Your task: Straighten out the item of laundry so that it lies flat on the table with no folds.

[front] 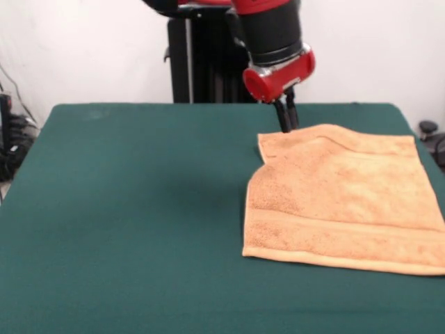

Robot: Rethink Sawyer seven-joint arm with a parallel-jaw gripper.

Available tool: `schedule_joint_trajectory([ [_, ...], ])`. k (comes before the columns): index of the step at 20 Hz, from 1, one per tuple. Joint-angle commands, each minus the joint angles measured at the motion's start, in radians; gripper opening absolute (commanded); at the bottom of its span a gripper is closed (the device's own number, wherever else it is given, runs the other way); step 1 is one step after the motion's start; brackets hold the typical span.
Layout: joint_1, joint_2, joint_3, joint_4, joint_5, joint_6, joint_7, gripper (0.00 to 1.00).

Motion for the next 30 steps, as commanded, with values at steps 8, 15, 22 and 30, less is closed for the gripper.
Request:
schedule_joint_trajectory([
  [8, 0.144, 0.055, -0.069, 0.009, -0.057, 0.240, -0.099, 0.00],
  [15, 0.117, 0.014, -0.077, 0.036, -0.057, 0.298, -0.125, 0.00],
  [22, 0.116, 0.037, -0.101, 0.003, -0.105, 0.304, -0.135, 0.00],
  [30, 0.105, 0.078, -0.089, -0.011, -0.139, 0.246, -0.122, 0.00],
])
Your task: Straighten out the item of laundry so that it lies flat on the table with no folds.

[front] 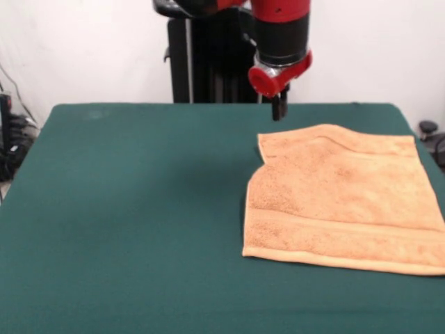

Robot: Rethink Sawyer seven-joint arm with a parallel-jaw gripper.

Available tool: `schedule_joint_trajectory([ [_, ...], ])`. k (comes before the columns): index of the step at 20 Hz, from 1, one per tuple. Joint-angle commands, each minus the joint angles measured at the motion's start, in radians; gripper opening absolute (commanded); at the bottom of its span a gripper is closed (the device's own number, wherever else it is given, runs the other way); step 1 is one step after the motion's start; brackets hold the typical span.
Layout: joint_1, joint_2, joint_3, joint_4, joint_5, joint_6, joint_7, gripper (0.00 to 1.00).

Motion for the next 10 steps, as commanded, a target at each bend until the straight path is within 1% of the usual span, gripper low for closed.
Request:
schedule_joint_trajectory([
  [1, 0.009, 0.077, -0.025, -0.011, -0.071, 0.040, -0.121, 0.00],
  [8, 0.019, 0.148, -0.056, -0.063, -0.148, 0.010, -0.114, 0.00],
  [10, 0.021, 0.162, -0.049, -0.071, -0.149, -0.001, -0.106, 0.00],
])
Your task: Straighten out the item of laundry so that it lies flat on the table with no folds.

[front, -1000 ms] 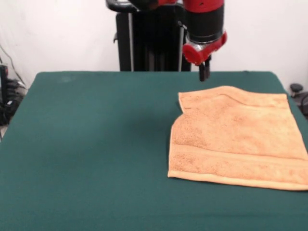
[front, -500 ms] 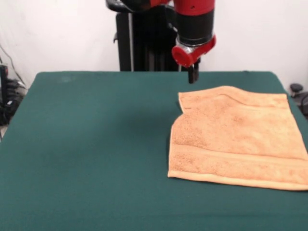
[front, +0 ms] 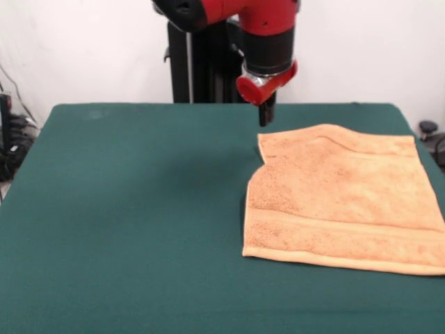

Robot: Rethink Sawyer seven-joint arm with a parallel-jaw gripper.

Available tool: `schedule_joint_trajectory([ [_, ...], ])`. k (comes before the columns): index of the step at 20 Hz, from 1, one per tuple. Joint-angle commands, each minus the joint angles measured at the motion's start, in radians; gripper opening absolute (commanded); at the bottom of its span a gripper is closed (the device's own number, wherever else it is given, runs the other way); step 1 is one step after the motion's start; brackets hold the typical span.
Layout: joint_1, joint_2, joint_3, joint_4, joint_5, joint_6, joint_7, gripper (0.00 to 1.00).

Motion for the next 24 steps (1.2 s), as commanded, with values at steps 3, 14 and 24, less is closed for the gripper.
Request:
schedule_joint_trajectory([
  [3, 0.044, 0.124, -0.021, -0.082, -0.078, -0.010, -0.091, 0.00],
  [14, 0.041, 0.174, 0.023, -0.090, -0.108, -0.121, -0.055, 0.00],
  [24, 0.041, 0.154, 0.026, -0.083, -0.141, -0.160, -0.056, 0.00],
])
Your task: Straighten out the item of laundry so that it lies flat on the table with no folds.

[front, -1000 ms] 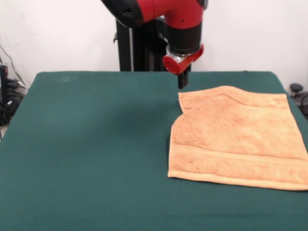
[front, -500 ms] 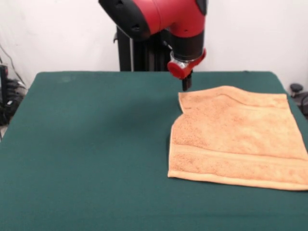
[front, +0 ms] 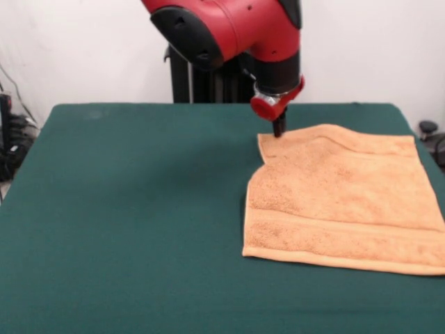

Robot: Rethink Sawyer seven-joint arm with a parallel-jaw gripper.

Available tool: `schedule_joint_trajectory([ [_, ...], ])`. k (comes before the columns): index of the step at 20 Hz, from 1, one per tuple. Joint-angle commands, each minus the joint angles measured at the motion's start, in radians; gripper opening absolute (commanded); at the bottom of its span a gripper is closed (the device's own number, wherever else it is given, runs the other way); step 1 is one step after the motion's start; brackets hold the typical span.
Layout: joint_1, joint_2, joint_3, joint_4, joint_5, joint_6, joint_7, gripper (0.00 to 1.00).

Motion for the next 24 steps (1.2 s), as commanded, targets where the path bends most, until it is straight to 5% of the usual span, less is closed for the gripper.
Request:
schedule_joint_trajectory([
  [1, 0.035, -0.001, 0.039, -0.078, -0.059, -0.091, -0.053, 0.00],
  [24, 0.057, -0.032, 0.000, -0.093, -0.112, -0.070, -0.052, 0.00],
])
